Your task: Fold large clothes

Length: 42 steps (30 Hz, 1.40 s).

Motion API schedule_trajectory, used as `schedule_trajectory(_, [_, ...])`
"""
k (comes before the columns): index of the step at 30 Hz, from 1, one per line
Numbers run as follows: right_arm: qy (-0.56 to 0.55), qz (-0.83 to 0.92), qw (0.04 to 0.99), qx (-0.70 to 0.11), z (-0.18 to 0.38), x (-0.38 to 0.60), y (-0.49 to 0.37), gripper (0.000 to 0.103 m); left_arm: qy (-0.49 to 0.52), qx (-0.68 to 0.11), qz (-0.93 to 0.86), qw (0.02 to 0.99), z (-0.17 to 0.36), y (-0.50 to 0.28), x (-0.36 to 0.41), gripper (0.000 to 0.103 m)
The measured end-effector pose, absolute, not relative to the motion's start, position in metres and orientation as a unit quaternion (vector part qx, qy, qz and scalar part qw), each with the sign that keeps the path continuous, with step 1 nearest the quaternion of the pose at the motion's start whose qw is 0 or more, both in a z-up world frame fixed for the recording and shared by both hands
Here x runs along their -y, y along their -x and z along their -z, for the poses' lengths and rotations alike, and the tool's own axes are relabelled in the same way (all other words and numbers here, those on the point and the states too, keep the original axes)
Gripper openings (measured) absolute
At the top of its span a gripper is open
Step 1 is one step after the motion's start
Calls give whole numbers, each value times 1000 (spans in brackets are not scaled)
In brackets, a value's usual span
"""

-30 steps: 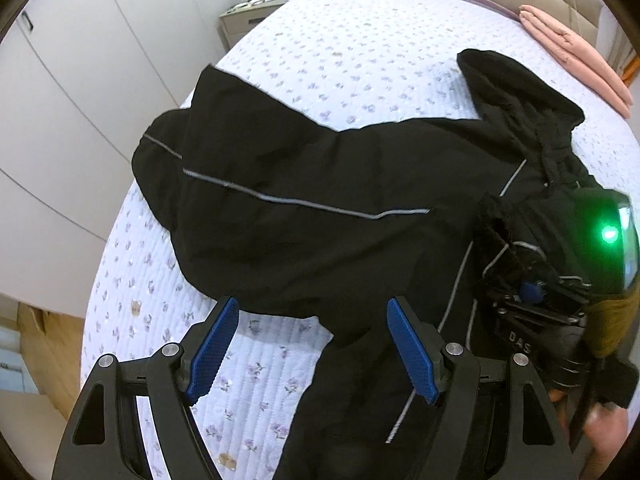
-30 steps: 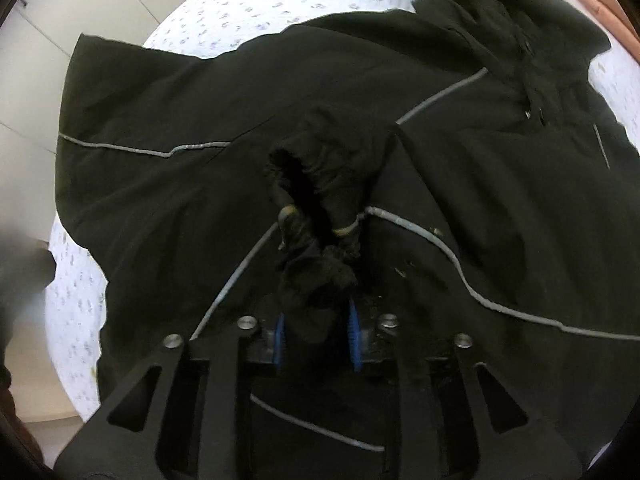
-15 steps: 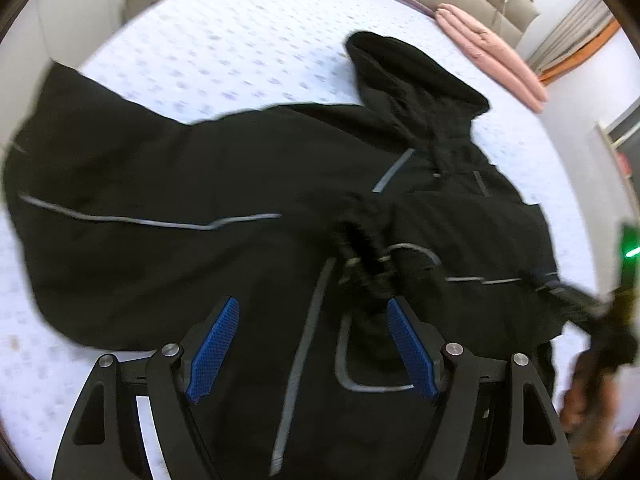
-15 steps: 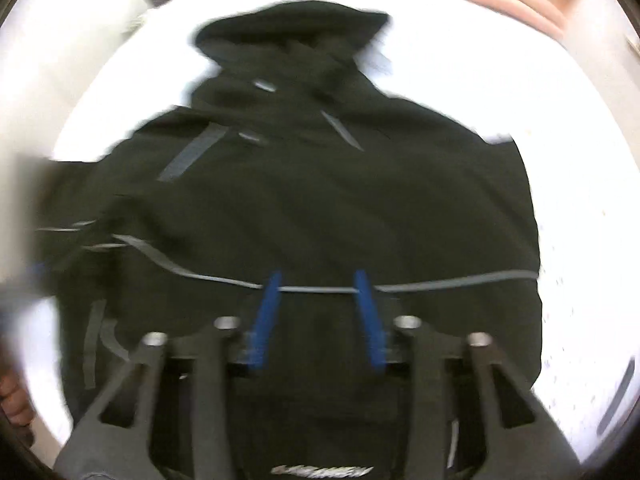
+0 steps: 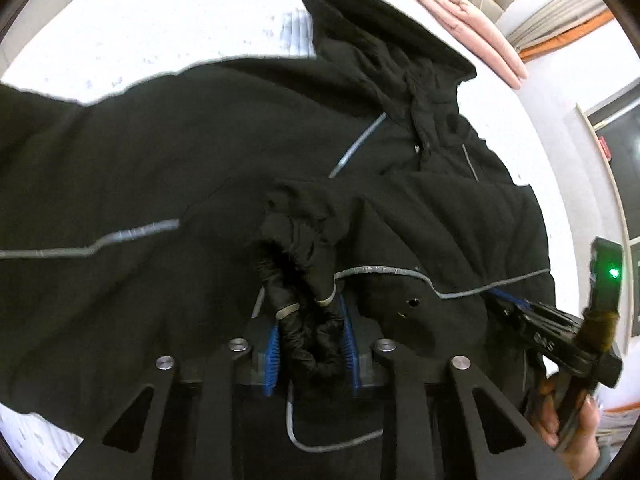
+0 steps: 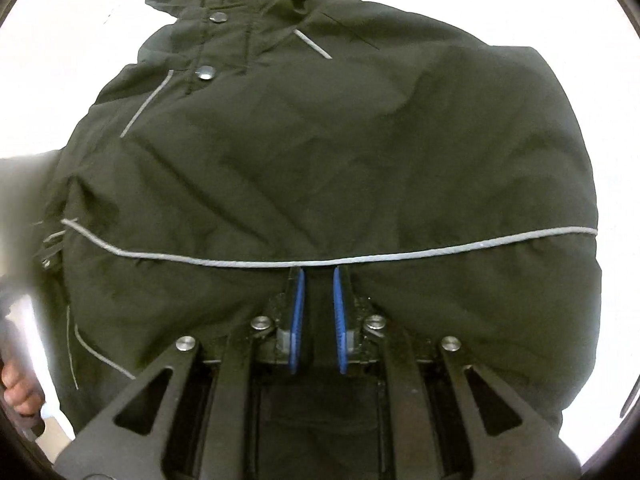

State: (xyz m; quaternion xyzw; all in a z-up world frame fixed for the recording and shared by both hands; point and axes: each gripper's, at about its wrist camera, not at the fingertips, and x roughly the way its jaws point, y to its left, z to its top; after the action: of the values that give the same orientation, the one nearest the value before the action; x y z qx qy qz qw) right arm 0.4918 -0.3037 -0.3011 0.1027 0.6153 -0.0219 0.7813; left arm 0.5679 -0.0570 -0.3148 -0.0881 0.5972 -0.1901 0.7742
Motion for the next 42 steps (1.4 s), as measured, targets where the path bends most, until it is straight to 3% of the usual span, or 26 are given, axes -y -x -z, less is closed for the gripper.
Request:
schedule_trajectory(4, [-72, 30, 785, -615, 282, 281, -500, 17, 105, -562, 197, 797, 289, -568, 45, 19])
schedule_trajectory(8, [-44, 26, 801, -597, 256, 257, -509, 31, 115, -530, 192, 818, 257, -566, 20, 19])
schedule_trajectory(10, [-38, 15, 808, -588, 245, 244, -516, 32, 115, -521, 186, 825, 247, -567, 3, 19])
schedule_trajectory(16, [-16, -5, 813, -582, 247, 220, -520, 43, 118, -547, 140, 817, 267, -566, -46, 20])
schedule_trajectory(20, [-23, -7, 792, -610, 290, 221, -514, 44, 100, -589, 114, 794, 310, -560, -50, 40])
schedule_trajectory(21, [-20, -6, 785, -619, 299, 221, -512, 45, 95, -583, 113, 799, 309, -557, -50, 41])
schedule_trajectory(23, [-17, -8, 784, -620, 307, 221, -514, 47, 81, -576, 101, 807, 299, -549, -50, 58])
schedule_trajectory(24, [-20, -11, 784, -621, 306, 221, -515, 48, 73, -573, 90, 811, 293, -547, -51, 59])
schedule_trajectory(31, [-63, -19, 804, -591, 276, 236, -503, 49, 84, -523, 141, 836, 239, -530, -30, 58])
schedule_trajectory(39, [-39, -10, 773, -633, 309, 224, -493, 50, 65, -588, 157, 791, 326, -553, 24, 58])
schedule_trajectory(42, [-36, -9, 775, -631, 313, 222, -497, 55, 59, -585, 158, 793, 326, -553, 25, 58])
